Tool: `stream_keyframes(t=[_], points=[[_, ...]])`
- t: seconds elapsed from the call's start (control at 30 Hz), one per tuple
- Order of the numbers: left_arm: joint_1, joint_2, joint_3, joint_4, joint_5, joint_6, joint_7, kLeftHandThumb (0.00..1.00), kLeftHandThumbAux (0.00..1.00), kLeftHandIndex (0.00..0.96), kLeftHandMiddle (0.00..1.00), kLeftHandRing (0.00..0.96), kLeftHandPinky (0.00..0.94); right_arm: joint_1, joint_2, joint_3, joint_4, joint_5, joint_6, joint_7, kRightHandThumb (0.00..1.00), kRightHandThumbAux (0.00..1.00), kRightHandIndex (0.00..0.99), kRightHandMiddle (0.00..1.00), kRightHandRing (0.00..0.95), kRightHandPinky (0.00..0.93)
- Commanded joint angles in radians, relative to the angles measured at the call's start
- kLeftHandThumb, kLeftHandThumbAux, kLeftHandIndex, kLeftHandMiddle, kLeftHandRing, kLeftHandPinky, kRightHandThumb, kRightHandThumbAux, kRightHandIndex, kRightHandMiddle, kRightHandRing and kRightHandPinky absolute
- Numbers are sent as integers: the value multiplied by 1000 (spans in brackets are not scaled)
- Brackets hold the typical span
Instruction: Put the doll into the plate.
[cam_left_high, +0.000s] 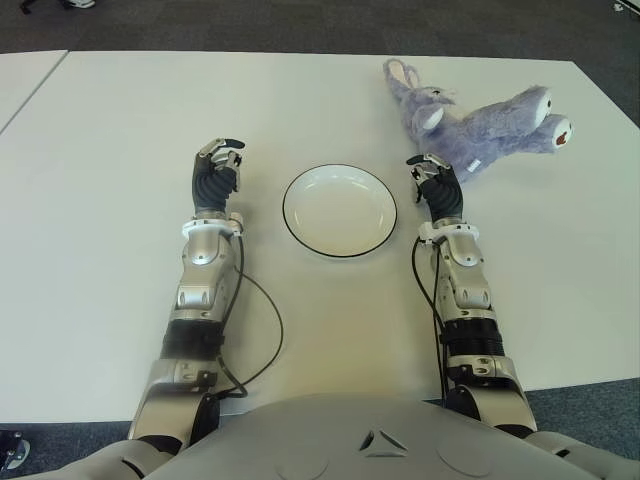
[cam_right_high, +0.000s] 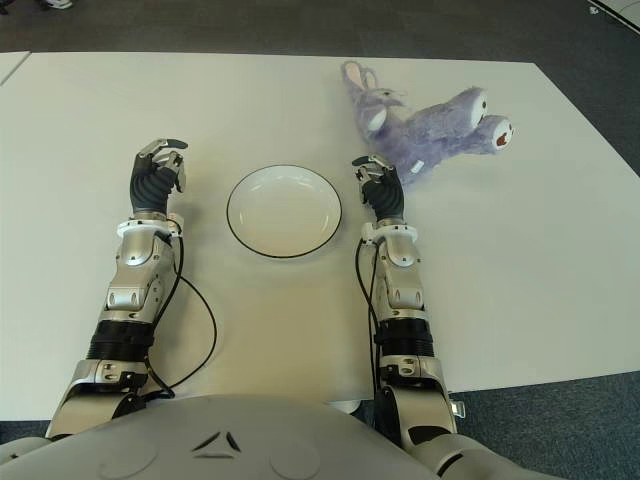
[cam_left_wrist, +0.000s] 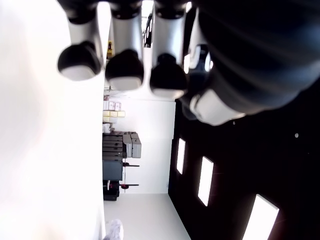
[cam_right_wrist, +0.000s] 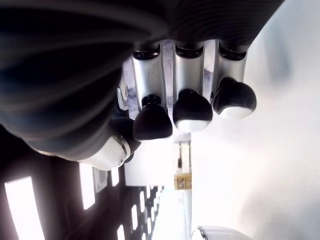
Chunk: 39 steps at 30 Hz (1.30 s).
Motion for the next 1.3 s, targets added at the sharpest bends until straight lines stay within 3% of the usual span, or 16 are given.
stream_keyframes(t=[0.03, 0.37, 1.0, 1.3], points=[[107, -66, -4, 50, 2, 6, 6, 707, 707, 442, 857, 867, 855, 70, 15, 5, 28, 5, 7, 11, 712, 714, 442, 868, 863, 870], [101, -67, 0, 63, -8, -2, -2, 707, 707, 441, 857, 866, 853, 51, 10, -9, -3, 13, 25, 10, 712, 714, 442, 867, 864, 867], [88, -73, -13, 81, -13, -9, -13, 707, 707, 442, 853, 864, 854, -6, -5, -8, -343, -10, 251, -61, 715, 714, 442, 856, 845, 853], [86, -80, -18, 80, -12, -9, -7, 708, 706, 442, 854, 864, 856, -21, -42, 19, -468, -107, 376, -101, 717, 714, 442, 836, 834, 836]])
